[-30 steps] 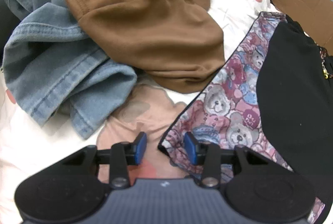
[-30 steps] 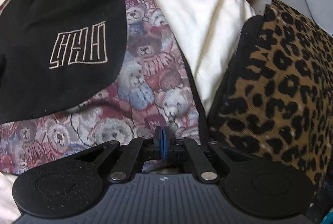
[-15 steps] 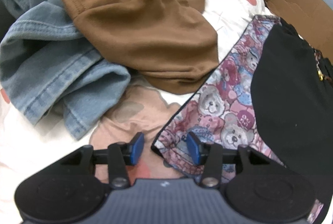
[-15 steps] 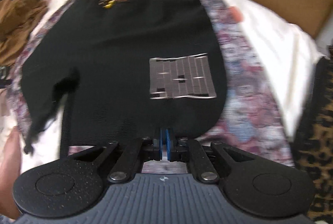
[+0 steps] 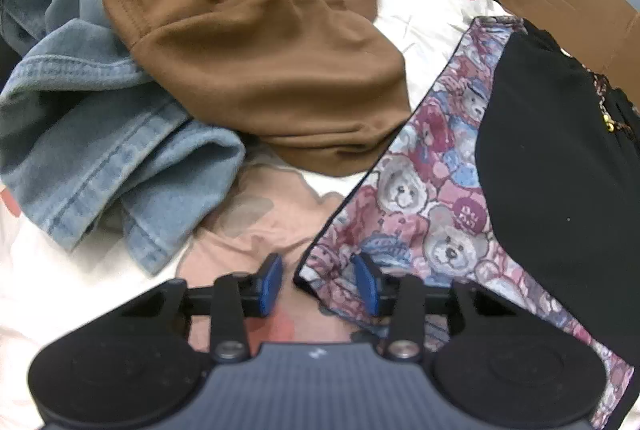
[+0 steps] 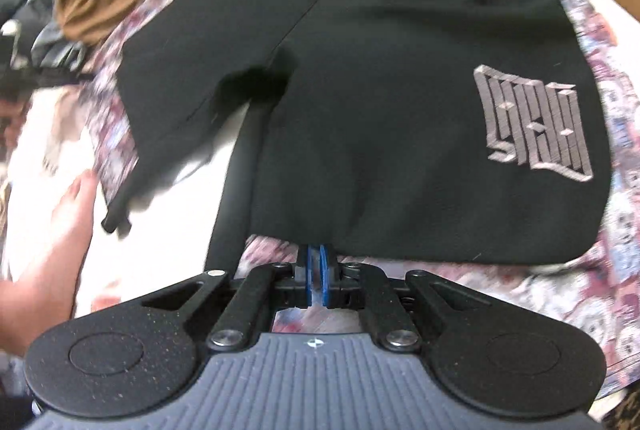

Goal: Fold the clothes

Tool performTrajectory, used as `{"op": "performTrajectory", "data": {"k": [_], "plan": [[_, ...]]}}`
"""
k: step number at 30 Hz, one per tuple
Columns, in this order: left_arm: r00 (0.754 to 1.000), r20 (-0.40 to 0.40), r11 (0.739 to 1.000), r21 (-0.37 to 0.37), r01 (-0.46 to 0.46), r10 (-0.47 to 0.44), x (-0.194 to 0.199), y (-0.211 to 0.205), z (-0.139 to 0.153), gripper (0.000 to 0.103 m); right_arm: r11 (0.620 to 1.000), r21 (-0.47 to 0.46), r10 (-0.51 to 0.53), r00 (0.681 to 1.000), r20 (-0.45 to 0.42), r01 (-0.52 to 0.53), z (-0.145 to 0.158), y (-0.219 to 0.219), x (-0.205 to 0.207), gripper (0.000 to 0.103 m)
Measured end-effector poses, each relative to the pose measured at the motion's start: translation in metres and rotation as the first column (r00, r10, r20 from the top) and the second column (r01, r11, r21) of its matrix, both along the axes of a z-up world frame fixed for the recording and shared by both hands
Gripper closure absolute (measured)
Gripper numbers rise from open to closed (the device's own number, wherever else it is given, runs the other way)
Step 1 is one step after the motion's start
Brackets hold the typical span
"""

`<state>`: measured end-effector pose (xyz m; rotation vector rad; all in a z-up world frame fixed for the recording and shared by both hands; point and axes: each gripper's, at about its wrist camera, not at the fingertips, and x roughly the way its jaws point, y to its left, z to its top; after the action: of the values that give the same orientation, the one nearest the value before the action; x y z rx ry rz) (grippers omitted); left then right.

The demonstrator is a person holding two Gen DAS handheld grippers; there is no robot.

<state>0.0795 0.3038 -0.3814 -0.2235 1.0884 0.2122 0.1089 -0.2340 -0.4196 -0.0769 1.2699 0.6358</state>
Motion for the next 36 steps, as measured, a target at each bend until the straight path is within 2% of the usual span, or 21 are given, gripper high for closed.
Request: {"op": "performTrajectory", "data": {"k": [3, 5, 6, 10, 20, 25, 27, 29, 30, 32, 36], "plan": [[1.000, 0.000, 1.000, -0.007, 0.009, -0.009, 0.001, 0.003, 0.001, 0.067, 1.000, 0.004, 0.015, 1.000, -0.010, -0.015, -0.001, 0.003, -0.006, 0.100], [1.000, 0.001, 1.000, -0.017, 0.015, -0.015, 0.001, 0.006, 0.002, 0.082, 1.000, 0.014, 0.006, 1.000, -0.021, -0.005, -0.001, 0.001, -0.004, 0.100], [1.000, 0.001, 1.000, -0.026, 0.017, -0.016, 0.001, 0.008, 0.003, 0.085, 1.000, 0.018, 0.001, 1.000, -0.027, -0.001, 0.000, 0.000, -0.003, 0.100], [1.000, -0.005, 0.999, -0.030, 0.026, -0.026, 0.002, 0.007, 0.007, 0.094, 1.000, 0.026, 0.000, 1.000, -0.028, 0.000, 0.004, -0.004, -0.001, 0.100], [0.998, -0.013, 0.998, -0.015, 0.058, -0.059, 0.014, -0.012, 0.049, 0.096, 0.998, 0.048, -0.041, 0.999, 0.002, 0.041, 0.017, -0.009, 0.006, 0.100], [0.996, -0.021, 0.996, -0.031, 0.081, -0.082, 0.024, -0.037, 0.065, 0.096, 0.996, 0.057, -0.063, 0.998, 0.018, 0.062, 0.020, -0.012, 0.011, 0.099], [0.994, -0.034, 0.994, -0.006, 0.106, -0.106, 0.031, -0.053, 0.071, 0.096, 0.995, 0.063, -0.073, 0.997, 0.023, 0.072, 0.021, -0.014, 0.011, 0.098], [0.989, -0.033, 0.990, 0.007, 0.144, -0.144, 0.038, -0.071, 0.076, 0.096, 0.994, 0.067, -0.084, 0.996, 0.027, 0.082, 0.022, -0.016, 0.012, 0.095], [0.987, -0.035, 0.988, 0.001, 0.154, -0.154, 0.042, -0.078, 0.077, 0.096, 0.994, 0.069, -0.090, 0.996, 0.029, 0.088, 0.023, -0.017, 0.012, 0.090], [0.985, -0.033, 0.986, -0.014, 0.169, -0.169, 0.049, -0.091, 0.081, 0.096, 0.992, 0.073, -0.103, 0.994, 0.033, 0.100, 0.023, -0.019, 0.012, 0.085], [0.982, -0.016, 0.980, -0.063, 0.187, -0.189, 0.062, -0.115, 0.086, 0.096, 0.989, 0.083, -0.124, 0.991, 0.043, 0.120, 0.025, -0.021, 0.013, 0.082]]}}
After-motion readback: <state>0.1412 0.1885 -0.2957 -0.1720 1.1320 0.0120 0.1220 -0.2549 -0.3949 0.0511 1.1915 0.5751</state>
